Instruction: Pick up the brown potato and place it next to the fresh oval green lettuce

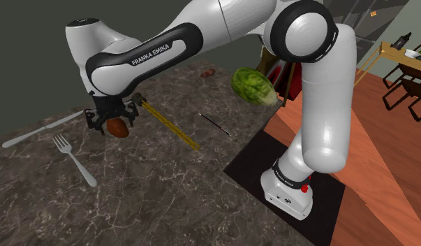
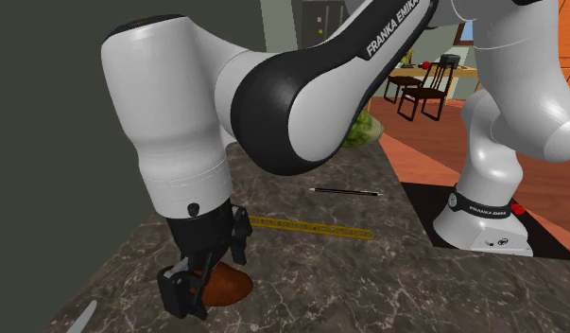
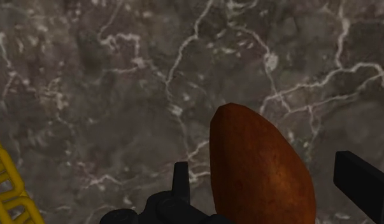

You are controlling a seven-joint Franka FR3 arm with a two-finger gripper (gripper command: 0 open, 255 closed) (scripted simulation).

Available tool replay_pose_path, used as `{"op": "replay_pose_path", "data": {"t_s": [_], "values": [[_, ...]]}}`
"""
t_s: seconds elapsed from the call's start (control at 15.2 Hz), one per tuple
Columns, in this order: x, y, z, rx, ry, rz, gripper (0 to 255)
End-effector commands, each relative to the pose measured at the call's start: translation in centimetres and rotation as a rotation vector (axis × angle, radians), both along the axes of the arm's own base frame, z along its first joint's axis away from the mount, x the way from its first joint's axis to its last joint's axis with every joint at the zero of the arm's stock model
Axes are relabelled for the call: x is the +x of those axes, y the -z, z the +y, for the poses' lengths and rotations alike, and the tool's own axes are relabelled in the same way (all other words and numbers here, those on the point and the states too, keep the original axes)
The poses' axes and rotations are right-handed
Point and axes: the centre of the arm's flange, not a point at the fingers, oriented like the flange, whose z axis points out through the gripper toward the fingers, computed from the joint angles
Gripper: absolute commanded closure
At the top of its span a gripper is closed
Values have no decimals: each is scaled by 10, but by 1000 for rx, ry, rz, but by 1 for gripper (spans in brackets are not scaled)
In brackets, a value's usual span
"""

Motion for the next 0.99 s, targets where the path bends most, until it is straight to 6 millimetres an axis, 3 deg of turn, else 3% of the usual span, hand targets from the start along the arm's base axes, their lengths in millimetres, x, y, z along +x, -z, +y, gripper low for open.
{"op": "replay_pose_path", "data": {"t_s": [0.0, 0.4, 0.46, 0.92], "values": [[-1, 2, 0, 0, 0, 0, 0], [-1, 2, 0, 0, 0, 0, 0], [-1, 2, 0, 0, 0, 0, 255], [-1, 2, 0, 0, 0, 0, 255]]}}
